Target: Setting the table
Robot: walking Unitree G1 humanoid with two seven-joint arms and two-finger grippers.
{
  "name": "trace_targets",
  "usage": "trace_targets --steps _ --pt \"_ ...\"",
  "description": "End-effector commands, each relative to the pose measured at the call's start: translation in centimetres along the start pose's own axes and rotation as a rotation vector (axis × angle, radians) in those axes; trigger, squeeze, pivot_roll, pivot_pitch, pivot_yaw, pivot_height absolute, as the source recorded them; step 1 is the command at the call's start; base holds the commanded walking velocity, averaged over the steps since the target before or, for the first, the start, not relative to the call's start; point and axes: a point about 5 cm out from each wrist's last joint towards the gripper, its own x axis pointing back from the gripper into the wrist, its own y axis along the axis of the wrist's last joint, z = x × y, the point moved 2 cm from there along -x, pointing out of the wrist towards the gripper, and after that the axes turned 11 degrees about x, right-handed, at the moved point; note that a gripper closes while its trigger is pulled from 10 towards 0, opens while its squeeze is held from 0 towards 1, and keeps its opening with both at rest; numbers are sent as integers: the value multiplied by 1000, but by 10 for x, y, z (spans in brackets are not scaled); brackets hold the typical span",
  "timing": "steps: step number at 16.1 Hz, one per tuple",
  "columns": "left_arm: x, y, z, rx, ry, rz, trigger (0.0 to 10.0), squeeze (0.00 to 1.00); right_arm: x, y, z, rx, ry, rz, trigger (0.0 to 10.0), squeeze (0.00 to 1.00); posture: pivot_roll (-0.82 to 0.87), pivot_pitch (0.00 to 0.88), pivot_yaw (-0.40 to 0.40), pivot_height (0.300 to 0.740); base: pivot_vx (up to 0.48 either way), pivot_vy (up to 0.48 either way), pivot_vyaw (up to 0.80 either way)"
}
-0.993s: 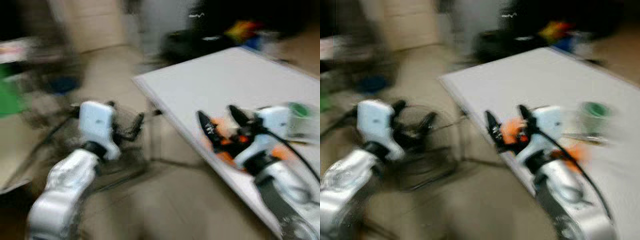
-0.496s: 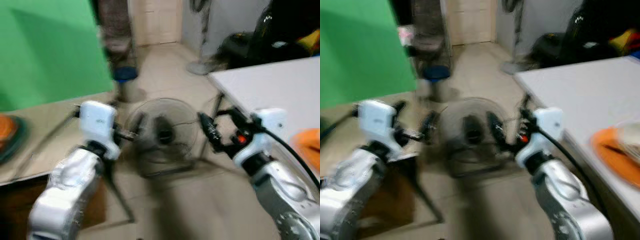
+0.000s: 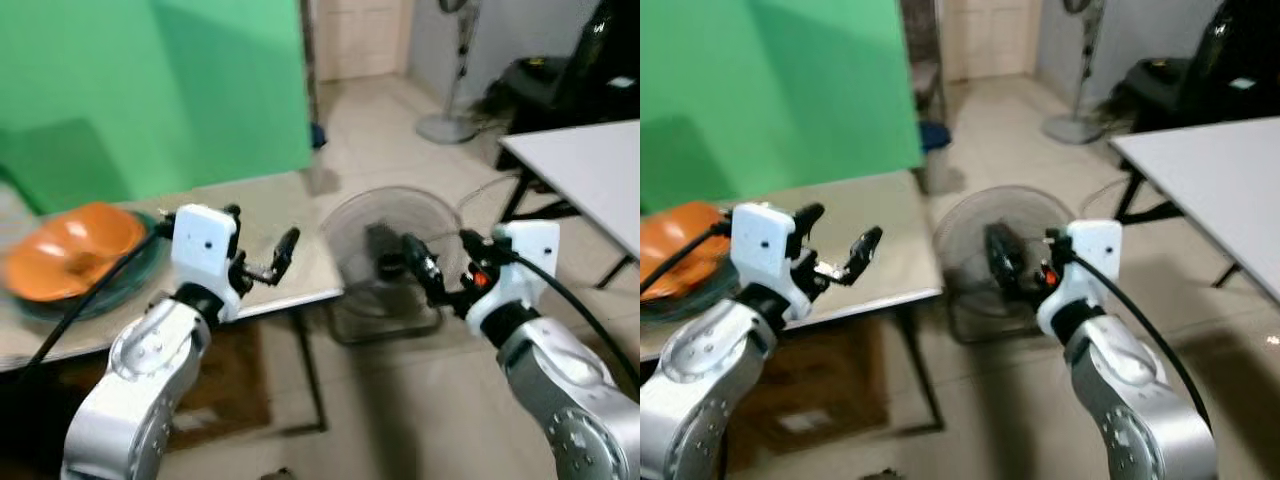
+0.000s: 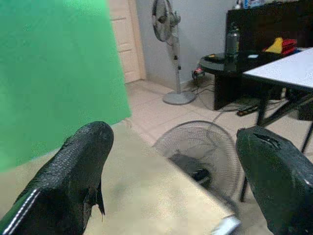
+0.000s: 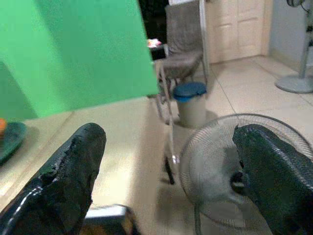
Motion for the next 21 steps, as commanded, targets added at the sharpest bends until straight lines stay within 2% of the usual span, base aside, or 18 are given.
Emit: trace_targets --steps 1,9,15,18,21 --pt "2 1 6 -16 30 -3 10000 0 -1 2 6 -9 32 -4 10000 1000 118 0 64 740 0 352 0" --pt "2 0 6 -12 36 -5 10000 0 -4 1 8 -14 55 0 10000 1000 122 0 56 740 0 352 0" --pt "0 2 6 -29 45 -20 10000 0 -8 0 13 13 117 12 10000 1000 133 0 49 740 0 0 0" --pt "1 5 9 -25 62 -31 10000 0 -10 1 17 27 153 9 10000 1000 137 0 47 740 175 0 800" --pt "1 4 11 -33 61 -23 10000 0 -13 1 13 23 119 -1 10000 1000 143 0 48 740 281 0 481"
